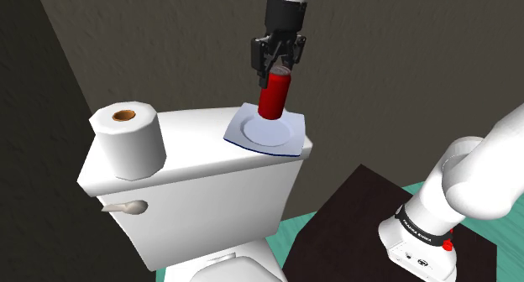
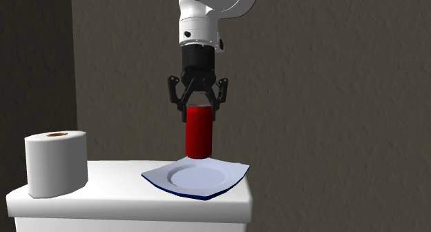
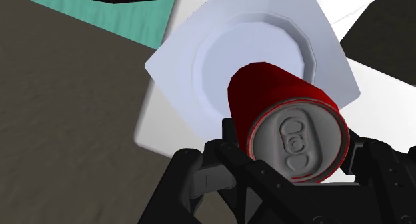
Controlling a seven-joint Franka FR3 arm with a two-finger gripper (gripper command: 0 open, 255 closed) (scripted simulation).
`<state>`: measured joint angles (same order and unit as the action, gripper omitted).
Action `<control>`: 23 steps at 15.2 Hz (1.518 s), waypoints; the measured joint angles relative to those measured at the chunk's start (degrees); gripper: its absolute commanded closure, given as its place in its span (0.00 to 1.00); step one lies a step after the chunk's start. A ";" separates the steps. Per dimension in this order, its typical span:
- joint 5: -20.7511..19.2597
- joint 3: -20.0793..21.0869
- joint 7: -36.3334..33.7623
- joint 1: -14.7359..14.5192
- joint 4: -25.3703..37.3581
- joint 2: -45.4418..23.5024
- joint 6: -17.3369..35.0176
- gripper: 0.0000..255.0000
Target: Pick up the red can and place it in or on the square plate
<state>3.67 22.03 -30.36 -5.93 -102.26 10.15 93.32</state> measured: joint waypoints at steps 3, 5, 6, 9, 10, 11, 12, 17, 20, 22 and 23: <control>0.14 0.01 0.13 -0.04 -2.66 0.35 2.32 1.00; 0.19 0.04 0.17 -0.07 -4.20 0.44 3.79 1.00; 0.22 0.12 0.10 -0.13 -4.97 0.45 4.55 1.00; 0.32 0.09 0.27 -0.13 -6.80 0.69 6.14 1.00; 0.33 0.07 0.30 -0.12 -6.94 0.73 6.25 1.00; 0.34 0.06 0.32 -0.12 -7.03 0.76 6.32 1.00; 0.35 0.06 0.33 -0.12 -7.07 0.78 6.35 1.00; 0.36 0.05 0.34 -0.12 -7.11 0.81 6.38 0.00; 0.36 0.05 0.34 -0.12 -7.11 0.81 6.39 0.00; 0.34 0.03 0.30 -0.11 -6.11 0.80 5.42 0.00; 0.22 -0.09 0.39 -0.01 -4.35 0.60 3.87 0.00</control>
<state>3.90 21.95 -29.97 -5.94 -106.60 10.75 97.19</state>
